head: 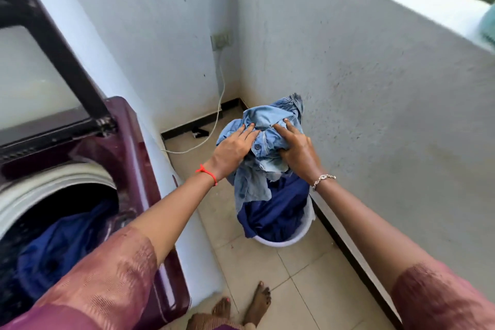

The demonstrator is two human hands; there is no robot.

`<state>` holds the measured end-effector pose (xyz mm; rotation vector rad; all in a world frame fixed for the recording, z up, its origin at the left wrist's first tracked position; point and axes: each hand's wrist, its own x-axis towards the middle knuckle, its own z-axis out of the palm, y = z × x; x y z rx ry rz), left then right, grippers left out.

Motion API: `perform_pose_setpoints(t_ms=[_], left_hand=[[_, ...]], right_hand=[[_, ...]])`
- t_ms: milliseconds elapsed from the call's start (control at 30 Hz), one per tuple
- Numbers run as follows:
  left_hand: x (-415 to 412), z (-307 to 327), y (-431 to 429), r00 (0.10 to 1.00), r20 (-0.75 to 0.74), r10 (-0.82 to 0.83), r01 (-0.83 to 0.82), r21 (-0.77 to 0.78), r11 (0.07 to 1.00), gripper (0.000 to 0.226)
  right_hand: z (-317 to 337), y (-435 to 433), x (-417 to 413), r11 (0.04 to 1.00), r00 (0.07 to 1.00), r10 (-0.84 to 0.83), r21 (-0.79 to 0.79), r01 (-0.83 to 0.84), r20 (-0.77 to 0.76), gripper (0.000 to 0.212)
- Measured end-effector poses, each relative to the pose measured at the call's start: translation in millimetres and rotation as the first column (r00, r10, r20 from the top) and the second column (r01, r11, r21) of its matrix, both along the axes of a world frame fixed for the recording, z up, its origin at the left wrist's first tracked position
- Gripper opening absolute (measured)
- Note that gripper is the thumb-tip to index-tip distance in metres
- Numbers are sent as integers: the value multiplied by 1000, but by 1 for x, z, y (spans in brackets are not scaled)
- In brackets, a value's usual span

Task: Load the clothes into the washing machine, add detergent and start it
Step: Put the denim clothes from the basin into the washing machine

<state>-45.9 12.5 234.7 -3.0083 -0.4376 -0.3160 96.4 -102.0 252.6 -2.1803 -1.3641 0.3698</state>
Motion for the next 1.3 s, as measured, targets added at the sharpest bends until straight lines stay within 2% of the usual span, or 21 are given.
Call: perform_pose_setpoints(t_ms=[133, 267, 467, 700, 833, 967, 1133, 1300], left_hand=[[-25, 37, 2, 998, 43, -35, 30, 112, 993, 48], [-66, 69, 9, 998, 59, -37, 25, 192, 981, 55], [-168, 126, 23, 972, 233, -28, -53, 333, 941, 57], [-315, 189, 28, 914, 400, 65, -206, 321, 925, 51], [-386, 210, 33, 892, 428, 143, -280, 278, 919, 54], [-436, 205, 35, 882, 408, 236, -354, 245, 902, 53], [-471, 155, 42, 873, 357, 333, -424, 216, 879, 48], [-487, 87, 48, 877, 194, 440, -472, 170, 865, 54]], right_hand=[[36, 1, -25, 997, 999, -19, 78, 16, 35, 66], [68, 5, -63, 991, 996, -3, 135, -10, 93, 63], [119, 24, -157, 951, 994, 55, 299, -81, 92, 60], [173, 53, -288, 867, 979, 170, 457, -201, 110, 58], [197, 68, -354, 830, 966, 227, 494, -257, 122, 59], [195, 85, -402, 825, 947, 297, 465, -320, 124, 59], [154, 106, -432, 864, 920, 381, 320, -389, 90, 61], [89, 123, -446, 893, 903, 428, 136, -430, 44, 62]])
